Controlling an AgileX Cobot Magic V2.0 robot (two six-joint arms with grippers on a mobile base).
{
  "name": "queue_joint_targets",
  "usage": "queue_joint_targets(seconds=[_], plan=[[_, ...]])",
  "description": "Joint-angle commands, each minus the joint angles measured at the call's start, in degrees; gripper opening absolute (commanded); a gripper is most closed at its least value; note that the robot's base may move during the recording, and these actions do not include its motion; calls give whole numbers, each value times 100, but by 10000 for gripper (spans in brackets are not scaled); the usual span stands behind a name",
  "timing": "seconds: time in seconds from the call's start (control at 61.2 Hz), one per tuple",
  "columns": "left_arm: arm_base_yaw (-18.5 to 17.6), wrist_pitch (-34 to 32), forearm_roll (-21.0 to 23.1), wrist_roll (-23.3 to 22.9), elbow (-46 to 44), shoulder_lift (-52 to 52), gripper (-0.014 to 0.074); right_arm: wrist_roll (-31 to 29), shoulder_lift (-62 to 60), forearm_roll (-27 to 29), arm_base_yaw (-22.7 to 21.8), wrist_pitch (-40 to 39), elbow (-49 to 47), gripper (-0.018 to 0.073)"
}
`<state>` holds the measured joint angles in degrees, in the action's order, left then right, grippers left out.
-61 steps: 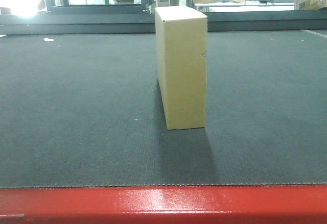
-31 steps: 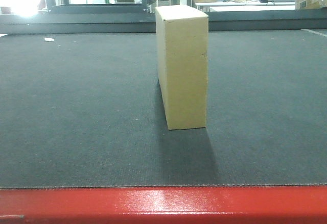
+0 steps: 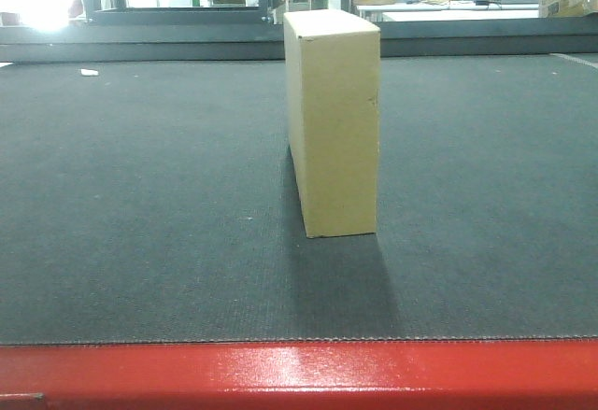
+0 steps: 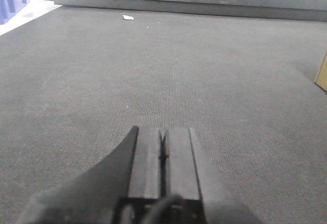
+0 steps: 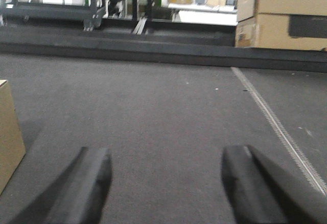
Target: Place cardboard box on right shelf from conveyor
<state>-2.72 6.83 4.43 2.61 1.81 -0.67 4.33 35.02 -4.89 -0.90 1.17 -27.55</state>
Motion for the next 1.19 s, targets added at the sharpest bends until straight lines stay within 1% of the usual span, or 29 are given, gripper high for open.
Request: queue_joint_targets(seconds=[0.0, 0.082, 0.163, 0.327, 0.457, 0.523, 0.604, 0.686, 0.784, 0.849, 0.964, 1.045, 1.176], plan=[[-20, -507, 34, 2, 54, -87, -116, -38, 657, -118, 288, -374, -750, 630], [-20, -507, 34, 2, 54, -87, -116, -38, 1177, -118, 717, -117, -1374, 631], [-20, -507, 34, 2, 54, -87, -116, -38, 1784, -118, 1264, 284, -2102, 631], [-20, -507, 34, 2, 54, -87, -116, -7, 2997, -113, 2269, 1495, -3553, 631], [-20, -507, 34, 2, 54, -87, -116, 350, 3971, -113, 2849, 2621, -4790, 631], [-20, -507, 34, 2, 54, -87, -116, 703, 4446, -134, 3070, 3239, -5443, 631], [-20, -507, 34, 2, 54, -87, -116, 1211, 5005, -214, 3282, 3954, -6219, 631], [-20, -507, 34, 2, 54, -87, -116, 1564, 5489, -389, 3446, 4608, -6953, 631], [-20, -507, 34, 2, 54, -87, -116, 2060, 6081, -736, 3630, 5341, -7785, 631], [-20, -507, 34, 2, 54, -87, -116, 2274, 6389, -970, 3720, 5697, -8201, 631], [-20, -507, 34, 2, 54, -87, -116, 2507, 6855, -1332, 3848, 6169, -8749, 631], [-20, -507, 34, 2, 54, -87, -116, 2653, 7080, -1554, 3899, 6449, -8945, 631], [-20, -507, 34, 2, 54, -87, -116, 2899, 7257, -1636, 3905, 6475, -8956, 631]])
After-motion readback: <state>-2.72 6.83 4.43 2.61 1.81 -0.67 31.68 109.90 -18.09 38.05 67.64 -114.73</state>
